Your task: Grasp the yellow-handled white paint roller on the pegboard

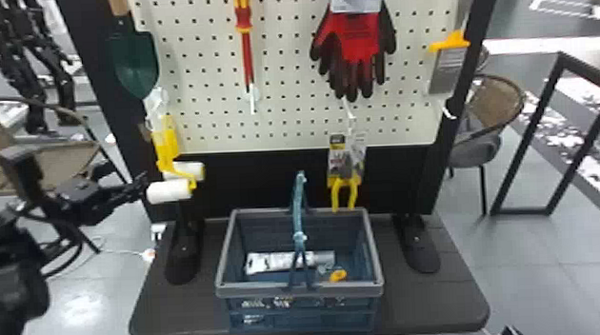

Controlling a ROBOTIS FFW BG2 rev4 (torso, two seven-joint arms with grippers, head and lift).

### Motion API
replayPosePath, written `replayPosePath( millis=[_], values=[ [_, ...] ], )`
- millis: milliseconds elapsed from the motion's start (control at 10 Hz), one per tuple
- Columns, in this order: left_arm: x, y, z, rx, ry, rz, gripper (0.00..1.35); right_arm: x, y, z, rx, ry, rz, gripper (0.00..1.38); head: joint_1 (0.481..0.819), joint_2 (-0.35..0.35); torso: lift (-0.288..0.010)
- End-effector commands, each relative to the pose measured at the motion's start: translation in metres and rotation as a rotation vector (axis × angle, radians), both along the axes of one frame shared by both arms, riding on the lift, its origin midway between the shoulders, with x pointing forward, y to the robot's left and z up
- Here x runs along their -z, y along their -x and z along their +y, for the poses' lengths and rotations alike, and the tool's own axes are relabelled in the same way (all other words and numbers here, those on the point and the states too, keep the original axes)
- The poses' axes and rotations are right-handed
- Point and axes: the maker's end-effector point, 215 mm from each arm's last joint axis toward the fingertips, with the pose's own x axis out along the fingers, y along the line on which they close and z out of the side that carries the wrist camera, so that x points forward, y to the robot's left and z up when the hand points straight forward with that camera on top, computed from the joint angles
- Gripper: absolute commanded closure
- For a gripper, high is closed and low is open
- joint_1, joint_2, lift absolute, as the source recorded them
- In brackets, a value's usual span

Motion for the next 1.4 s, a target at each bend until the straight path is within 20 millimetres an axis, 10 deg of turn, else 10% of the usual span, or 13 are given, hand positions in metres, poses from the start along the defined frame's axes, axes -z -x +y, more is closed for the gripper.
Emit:
replayPosePath(
  millis=[0,400,700,900,1300],
  values=[
    [-0.007,-0.01,-0.021,0.074,0.0,0.025,0.19,-0.002,-0.005,0.002,-0.006,-0.002,-0.008,0.07,0.549,0.0,-0.1],
    [-0.018,-0.014,-0.08,0.248,0.078,0.048,0.18,0.003,-0.007,0.011,-0.014,-0.018,-0.001,0.07,0.549,0.0,-0.1],
    [-0.01,-0.017,-0.085,0.277,0.058,0.07,0.24,0.003,-0.01,0.012,-0.019,-0.021,-0.002,0.07,0.549,0.0,-0.1],
    [-0.019,-0.022,-0.081,0.237,0.049,0.018,1.24,0.003,-0.009,0.012,-0.018,-0.022,-0.002,0.07,0.549,0.0,-0.1],
    [-0.021,-0.021,-0.084,0.24,0.066,0.006,1.21,0.003,-0.008,0.012,-0.018,-0.022,-0.006,0.07,0.549,0.0,-0.1]
  ],
)
